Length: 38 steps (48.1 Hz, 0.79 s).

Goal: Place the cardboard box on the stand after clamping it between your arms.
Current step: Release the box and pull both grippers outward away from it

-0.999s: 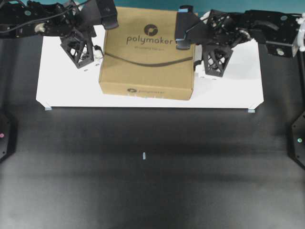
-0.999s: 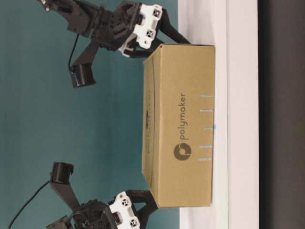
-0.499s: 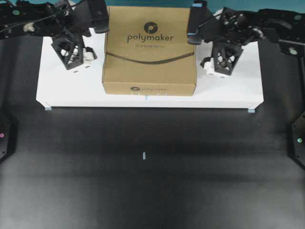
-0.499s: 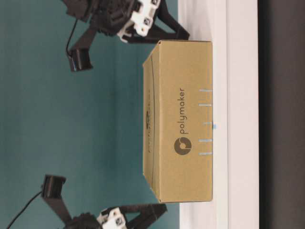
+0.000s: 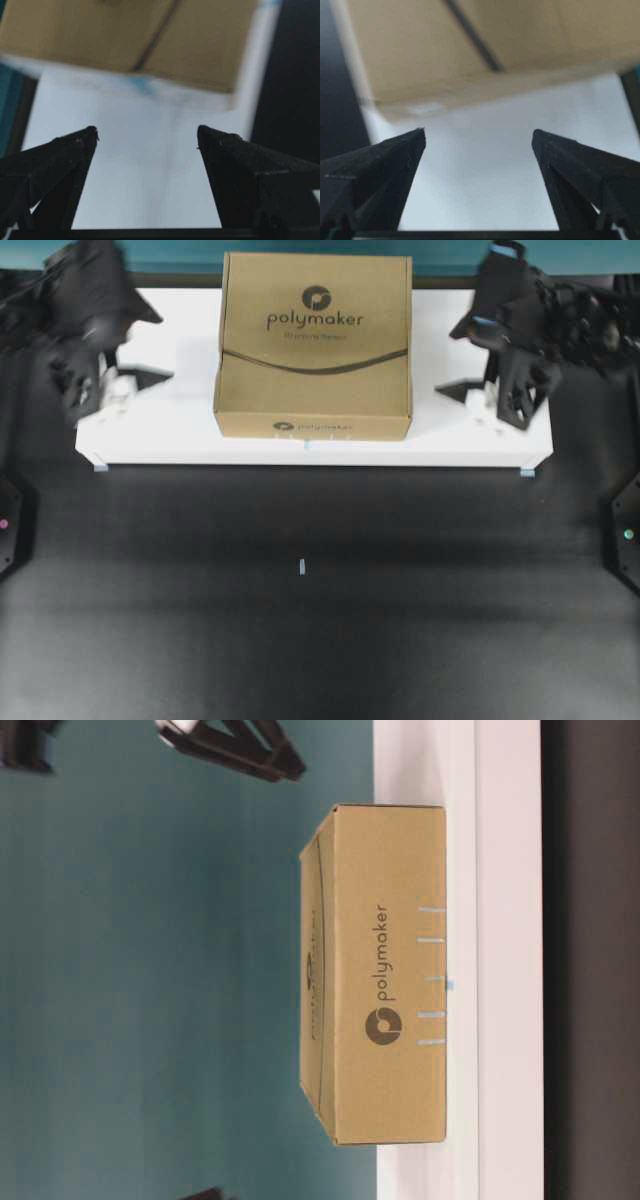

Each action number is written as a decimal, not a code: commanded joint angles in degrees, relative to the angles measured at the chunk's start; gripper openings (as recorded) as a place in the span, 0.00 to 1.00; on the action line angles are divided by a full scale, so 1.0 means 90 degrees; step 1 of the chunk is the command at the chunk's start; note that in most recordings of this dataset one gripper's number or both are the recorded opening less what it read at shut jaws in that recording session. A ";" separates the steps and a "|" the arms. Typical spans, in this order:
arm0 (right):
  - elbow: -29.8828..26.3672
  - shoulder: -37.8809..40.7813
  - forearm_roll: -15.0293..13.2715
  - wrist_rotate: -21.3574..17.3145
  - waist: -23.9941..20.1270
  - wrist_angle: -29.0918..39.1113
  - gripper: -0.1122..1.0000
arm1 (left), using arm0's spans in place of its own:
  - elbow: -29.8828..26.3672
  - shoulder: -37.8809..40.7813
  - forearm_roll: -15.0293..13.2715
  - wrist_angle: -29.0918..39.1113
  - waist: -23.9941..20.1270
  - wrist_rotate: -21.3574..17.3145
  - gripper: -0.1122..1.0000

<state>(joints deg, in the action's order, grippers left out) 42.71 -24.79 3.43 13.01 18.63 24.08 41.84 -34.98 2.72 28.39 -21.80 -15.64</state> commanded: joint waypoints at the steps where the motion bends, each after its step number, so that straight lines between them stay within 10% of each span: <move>1: 0.0322 -0.0430 0.0010 -0.0322 -0.0322 -0.0576 0.84 | 0.0166 -0.0576 -0.0010 -0.0381 0.0293 0.0039 0.81; 19: 0.1426 -0.2393 -0.0010 -0.0830 -0.1533 -0.1846 0.84 | 0.1162 -0.2217 -0.0010 -0.0635 0.1494 0.1016 0.81; 38: 0.2041 -0.3428 -0.0020 -0.1162 -0.1797 -0.1904 0.84 | 0.1357 -0.2725 -0.0010 -0.0762 0.1650 0.1377 0.81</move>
<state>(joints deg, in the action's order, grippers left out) 60.91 -55.20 3.34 3.96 3.08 7.56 54.67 -59.15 2.72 22.06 -7.03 -3.43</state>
